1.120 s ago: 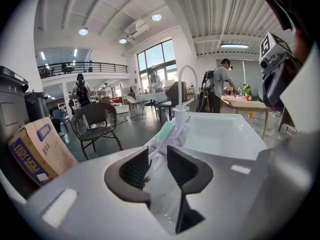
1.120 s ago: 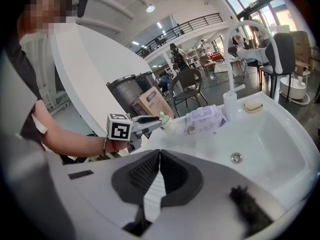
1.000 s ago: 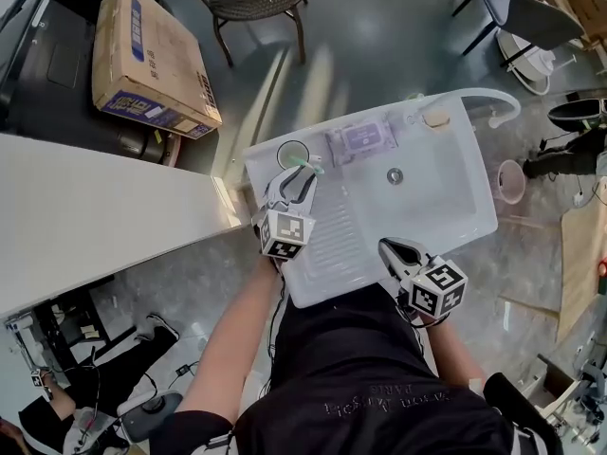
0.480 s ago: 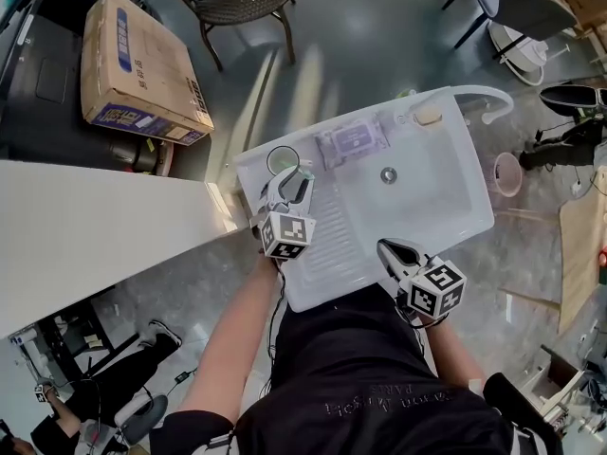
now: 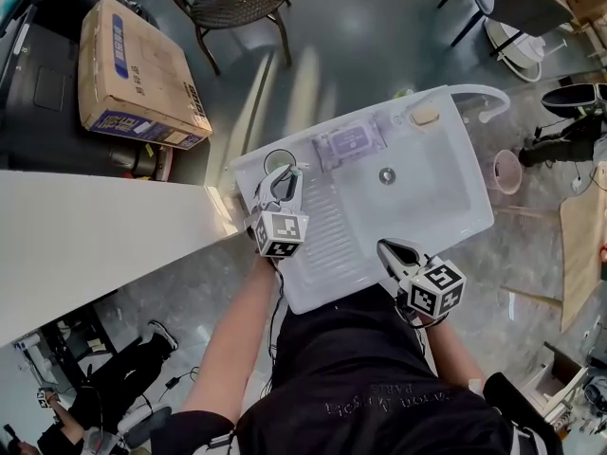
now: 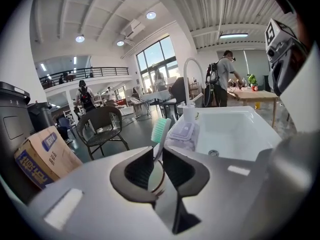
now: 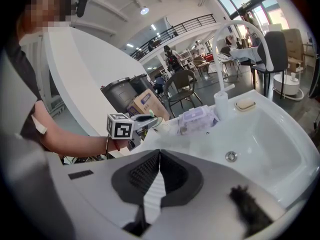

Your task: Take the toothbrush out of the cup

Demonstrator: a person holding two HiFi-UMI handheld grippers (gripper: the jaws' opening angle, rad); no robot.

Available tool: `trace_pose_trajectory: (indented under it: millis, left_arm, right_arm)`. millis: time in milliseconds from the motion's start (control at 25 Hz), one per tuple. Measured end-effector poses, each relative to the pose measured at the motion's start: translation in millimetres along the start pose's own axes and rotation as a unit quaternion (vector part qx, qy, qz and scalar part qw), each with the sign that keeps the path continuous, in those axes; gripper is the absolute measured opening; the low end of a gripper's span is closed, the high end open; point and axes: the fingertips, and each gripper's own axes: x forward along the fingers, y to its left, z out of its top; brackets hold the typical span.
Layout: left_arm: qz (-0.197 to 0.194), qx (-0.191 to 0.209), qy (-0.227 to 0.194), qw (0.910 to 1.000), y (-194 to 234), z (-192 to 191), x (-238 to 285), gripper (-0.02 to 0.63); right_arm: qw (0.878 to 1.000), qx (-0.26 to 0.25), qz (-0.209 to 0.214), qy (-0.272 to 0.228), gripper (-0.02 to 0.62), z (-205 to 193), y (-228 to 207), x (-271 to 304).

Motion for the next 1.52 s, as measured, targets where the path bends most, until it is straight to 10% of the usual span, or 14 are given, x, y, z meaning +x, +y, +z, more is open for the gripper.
trace_pose_trajectory:
  millis: [1520]
  left_arm:
    - [0.042,-0.095,-0.088,0.9907,43,38,-103,0.031]
  right_arm:
    - [0.998,0.018,0.054,-0.027,0.012,2,36,-1]
